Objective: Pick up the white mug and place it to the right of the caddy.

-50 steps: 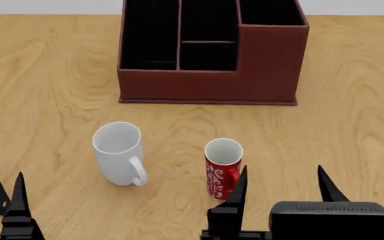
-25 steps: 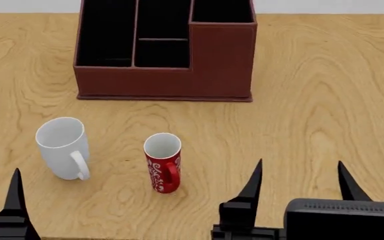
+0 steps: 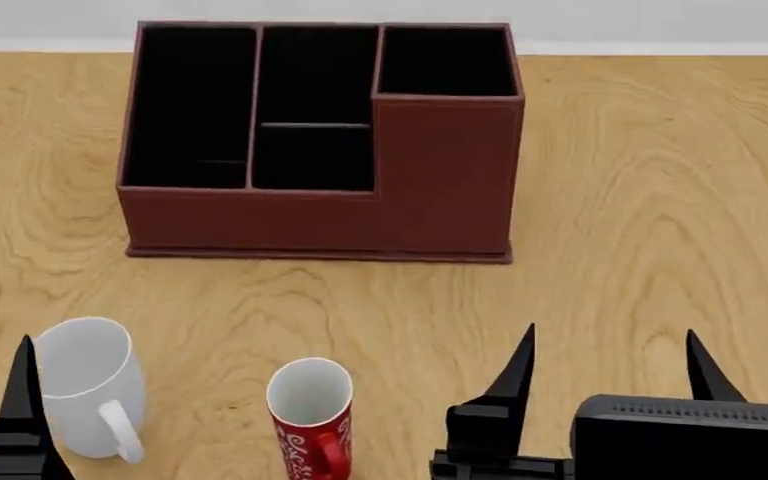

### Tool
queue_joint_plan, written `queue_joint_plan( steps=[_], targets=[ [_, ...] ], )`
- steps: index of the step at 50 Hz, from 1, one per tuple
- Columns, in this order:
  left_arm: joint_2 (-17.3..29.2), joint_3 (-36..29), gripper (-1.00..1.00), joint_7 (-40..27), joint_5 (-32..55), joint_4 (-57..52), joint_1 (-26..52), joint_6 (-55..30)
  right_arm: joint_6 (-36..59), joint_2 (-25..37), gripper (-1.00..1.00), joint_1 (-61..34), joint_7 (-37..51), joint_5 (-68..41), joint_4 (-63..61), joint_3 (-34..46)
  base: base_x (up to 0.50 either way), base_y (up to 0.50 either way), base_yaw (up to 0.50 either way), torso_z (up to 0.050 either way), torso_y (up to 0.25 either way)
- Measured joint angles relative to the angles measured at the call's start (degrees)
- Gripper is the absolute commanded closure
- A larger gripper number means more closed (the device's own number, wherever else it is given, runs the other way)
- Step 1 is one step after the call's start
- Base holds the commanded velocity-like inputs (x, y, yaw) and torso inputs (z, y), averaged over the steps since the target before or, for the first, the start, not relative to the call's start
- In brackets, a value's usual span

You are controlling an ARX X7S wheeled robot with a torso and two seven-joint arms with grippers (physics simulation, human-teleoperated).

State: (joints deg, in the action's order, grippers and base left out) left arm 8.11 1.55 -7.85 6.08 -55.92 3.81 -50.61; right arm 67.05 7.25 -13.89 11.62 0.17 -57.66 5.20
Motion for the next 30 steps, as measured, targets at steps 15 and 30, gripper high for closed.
queue_joint_plan(
  steps=[15,30],
  targets=[
    [0.78,0.15,-1.0,-0.75,0.62,-0.36,-0.29,0.29,0.7,0.47,-1.0,0.03,0.69,-0.42,-0.57,0.64,0.5,0.0,0.0,0.0,0.002],
    [1.45,0.2,-1.0,-1.46,1.3,-0.62,-0.3,0.3,0.71,0.77,-1.0,0.2,1.13,-1.07,-0.81,0.74,0.5,0.0,0.0,0.0,0.001]
  ],
)
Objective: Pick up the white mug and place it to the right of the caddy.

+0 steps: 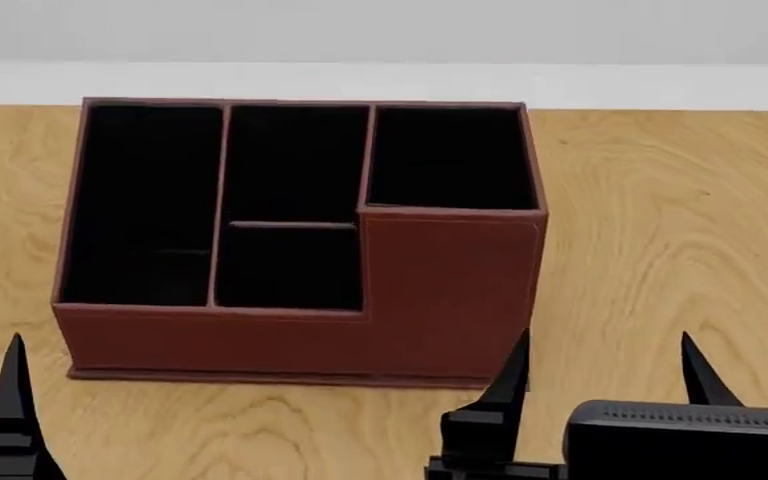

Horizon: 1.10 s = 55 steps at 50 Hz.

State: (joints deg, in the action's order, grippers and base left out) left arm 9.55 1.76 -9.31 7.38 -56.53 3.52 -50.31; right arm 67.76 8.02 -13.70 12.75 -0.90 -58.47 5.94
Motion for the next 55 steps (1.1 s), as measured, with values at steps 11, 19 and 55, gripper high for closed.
queue_joint_plan(
  steps=[11,19,55],
  targets=[
    [0.41,0.12,-1.0,-0.58,0.42,0.03,-0.06,0.46,-0.72,0.31,-1.0,0.34,0.62,-0.25,0.05,0.2,0.2,0.0,0.0,0.0,0.001],
    [0.92,-0.33,-1.0,-1.11,0.18,0.53,-0.31,1.32,-0.93,0.64,-1.0,0.41,1.18,-0.26,-0.12,0.64,0.0,0.0,0.0,0.0,-0.012],
    [2.47,-0.83,-1.0,-2.8,0.72,0.67,-0.61,2.36,0.89,3.75,-1.0,-1.2,7.18,-7.65,-1.37,1.15,0.0,0.0,0.0,0.0,-0.166]
  ],
)
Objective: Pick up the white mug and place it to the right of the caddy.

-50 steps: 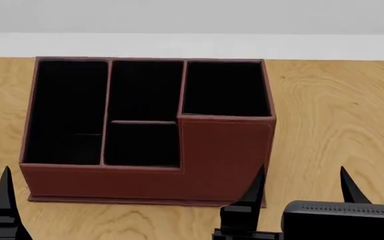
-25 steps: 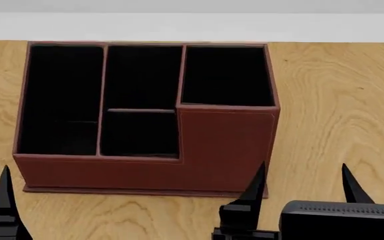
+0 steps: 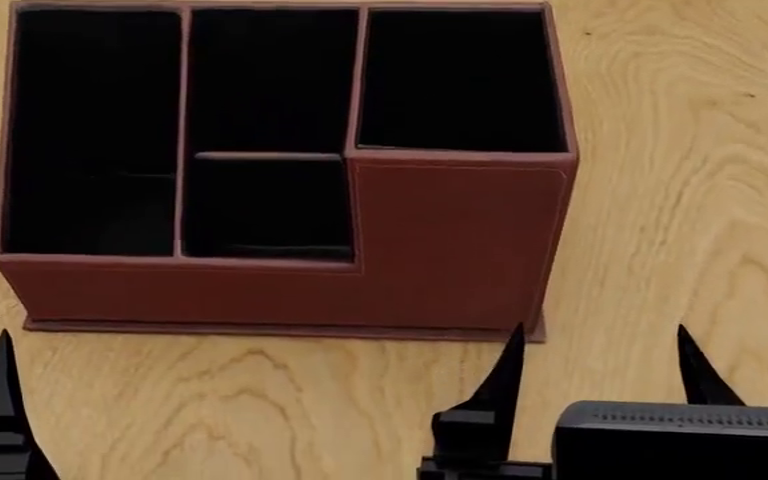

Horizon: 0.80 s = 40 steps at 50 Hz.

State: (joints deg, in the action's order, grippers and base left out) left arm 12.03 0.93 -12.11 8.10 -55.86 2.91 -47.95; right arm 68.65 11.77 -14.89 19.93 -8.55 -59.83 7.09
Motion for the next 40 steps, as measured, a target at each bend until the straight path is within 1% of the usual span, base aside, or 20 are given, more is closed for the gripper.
queue_joint_plan(
  steps=[9,14,20,27,30,32,40],
  targets=[
    [0.44,-0.16,-1.0,-0.35,0.06,0.06,-0.58,0.55,-0.13,2.59,-1.0,-0.44,5.4,-7.1,-0.03,-0.35,0.0,0.0,0.0,0.0,-0.166],
    [0.71,-0.3,-1.0,-0.58,0.13,-0.31,-0.72,0.34,-0.26,4.73,-1.0,-1.2,9.9,-12.94,-0.05,-0.53,0.0,0.0,0.0,0.0,-0.167],
    [1.2,-0.38,-1.0,-0.91,0.43,-1.41,-0.72,-0.59,-1.02,8.96,-1.0,-3.46,18.73,-24.18,-0.05,-0.2,0.0,0.0,0.0,0.0,-0.166],
    [2.74,0.14,-1.0,-2.09,1.79,-2.7,-0.61,-1.74,-3.38,14.72,-1.0,-6.99,29.45,-38.7,-0.04,0.72,0.0,0.0,0.0,0.0,0.0],
    [4.95,0.13,-1.0,-4.52,4.3,-3.05,-0.28,-2.0,-4.92,17.3,-1.0,-8.46,33.3,-44.45,-0.02,1.15,0.0,0.0,0.0,0.0,0.0],
    [7.37,-0.12,-1.0,-7.4,7.32,-3.23,0.13,-1.88,-5.82,18.98,-1.0,-9.5,35.6,-48.21,0.0,1.32,0.0,0.0,0.0,0.0,0.0],
    [20.14,-3.51,-1.0,-21.31,21.45,-3.68,2.59,0.98,-7.78,25.45,-1.0,-15.4,44.27,-63.8,0.41,1.97,0.0,0.0,0.0,0.0,0.0]
  ],
)
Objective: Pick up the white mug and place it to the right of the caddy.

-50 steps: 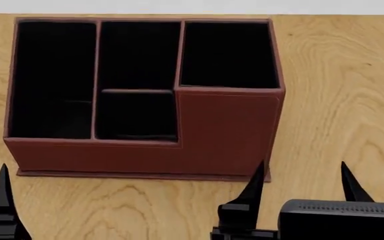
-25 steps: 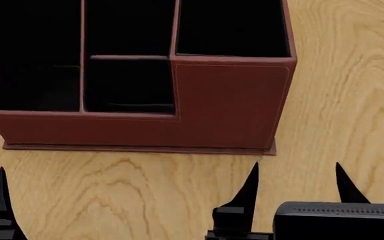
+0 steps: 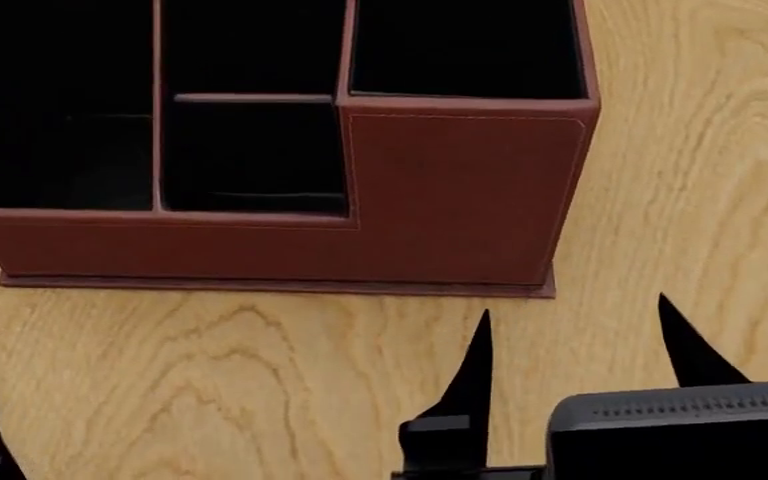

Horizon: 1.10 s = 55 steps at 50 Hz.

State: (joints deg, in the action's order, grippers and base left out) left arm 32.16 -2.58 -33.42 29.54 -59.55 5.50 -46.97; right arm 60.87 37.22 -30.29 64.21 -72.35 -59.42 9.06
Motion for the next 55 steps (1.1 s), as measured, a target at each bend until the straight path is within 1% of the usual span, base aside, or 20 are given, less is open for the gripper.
queue_joint_plan(
  steps=[5,10,14,19,29,36,45,55],
  targets=[
    [7.79,-2.39,-1.0,-7.4,8.23,-0.13,2.21,2.55,0.22,3.19,-1.0,-5.63,5.1,-9.61,0.95,1.78,0.0,0.0,0.0,0.0,0.0],
    [14.48,-4.15,-1.0,-13.05,15.22,-0.13,4.32,5.14,0.32,5.71,-1.0,-11.75,9.53,-18.8,2.31,3.98,0.0,0.0,0.0,0.0,0.0],
    [18.56,-4.96,-1.0,-16.14,19.42,0.0,5.73,6.61,0.11,7.08,-1.0,-16.32,12.19,-25.36,3.56,5.79,0.0,0.0,0.0,0.0,0.0],
    [22.49,-5.58,-1.0,-18.68,23.15,0.23,7.4,7.64,-0.34,8.09,-1.0,-21.96,14.75,-32.83,5.47,8.28,0.0,0.0,0.0,0.0,0.0],
    [27.78,-5.65,-1.0,-20.86,28.64,1.11,10.38,8.6,-1.94,9.19,-1.0,-32.38,18.01,-45.75,9.66,12.89,0.0,0.0,0.0,0.0,0.0],
    [30.91,-4.32,-1.0,-21.89,32.76,2.01,12.55,8.94,-2.89,8.41,-1.0,-38.59,19.04,-52.75,12.63,16.51,0.0,0.0,0.0,0.0,0.0],
    [34.4,-1.73,-1.0,-22.74,35.61,3.72,13.37,9.59,-3.93,5.34,-1.0,-44.81,19.39,-58.43,15.91,21.06,0.0,0.0,0.0,0.0,0.0],
    [38.1,2.66,-1.0,-23.58,37.51,5.67,11.56,10.6,-4.11,0.04,-1.0,-48.64,18.31,-60.88,18.97,26.06,0.0,0.0,0.0,0.0,0.0]
  ],
)
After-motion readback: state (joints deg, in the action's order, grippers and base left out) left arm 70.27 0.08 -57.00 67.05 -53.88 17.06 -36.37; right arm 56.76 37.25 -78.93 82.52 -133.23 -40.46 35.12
